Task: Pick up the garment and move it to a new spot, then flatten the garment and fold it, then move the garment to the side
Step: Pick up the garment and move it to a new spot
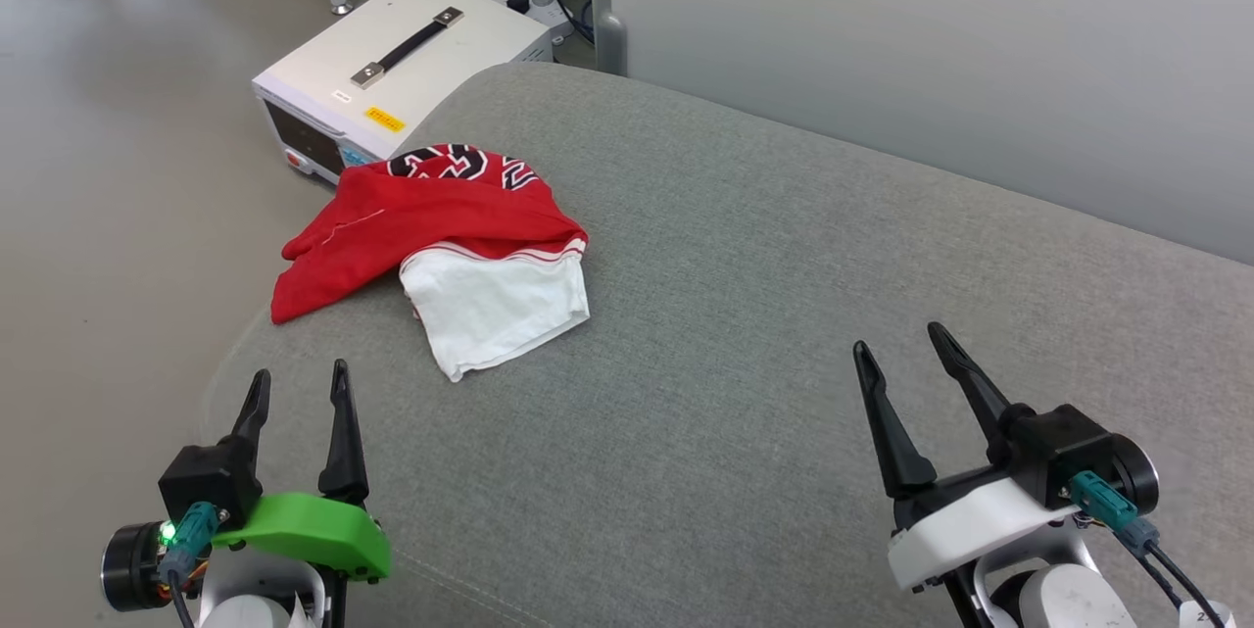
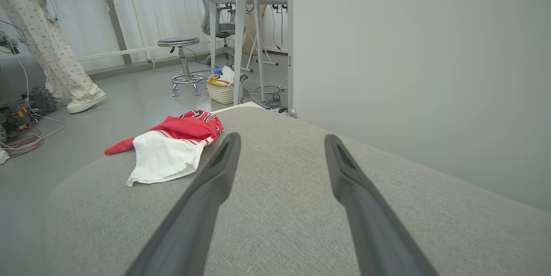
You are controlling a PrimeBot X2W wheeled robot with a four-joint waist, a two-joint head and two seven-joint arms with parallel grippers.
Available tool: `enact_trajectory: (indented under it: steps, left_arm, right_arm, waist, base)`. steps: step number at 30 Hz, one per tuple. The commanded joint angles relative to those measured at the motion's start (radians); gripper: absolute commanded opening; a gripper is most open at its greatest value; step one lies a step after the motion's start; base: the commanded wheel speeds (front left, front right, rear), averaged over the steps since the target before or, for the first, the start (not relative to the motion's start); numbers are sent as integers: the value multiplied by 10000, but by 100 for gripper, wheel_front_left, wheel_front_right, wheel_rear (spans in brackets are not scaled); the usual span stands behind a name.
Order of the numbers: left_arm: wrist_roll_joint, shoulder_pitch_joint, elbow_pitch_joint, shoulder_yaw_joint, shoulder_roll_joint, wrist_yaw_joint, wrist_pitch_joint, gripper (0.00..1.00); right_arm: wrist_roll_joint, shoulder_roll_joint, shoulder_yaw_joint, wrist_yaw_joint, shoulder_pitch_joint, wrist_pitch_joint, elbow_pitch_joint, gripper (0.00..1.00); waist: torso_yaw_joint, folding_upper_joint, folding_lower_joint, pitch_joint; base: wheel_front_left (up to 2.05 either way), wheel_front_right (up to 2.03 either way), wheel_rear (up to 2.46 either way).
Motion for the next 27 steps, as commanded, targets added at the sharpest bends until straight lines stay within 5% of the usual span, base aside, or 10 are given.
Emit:
enact_trajectory:
  steps: [1, 27]
  left_arm:
    - [61, -169, 43, 67, -16, -75, -114, 100]
    - [-69, -924, 841, 370, 7, -368, -567, 100]
  right_arm:
    - [109, -17, 62, -6, -173, -98, 23, 100]
    - [18, -136, 460, -7, -459, -215, -224, 100]
  waist:
    - [252, 0, 0, 13]
    - [973, 0, 0, 431]
  base:
    - [0, 0, 0]
    - [0, 0, 0]
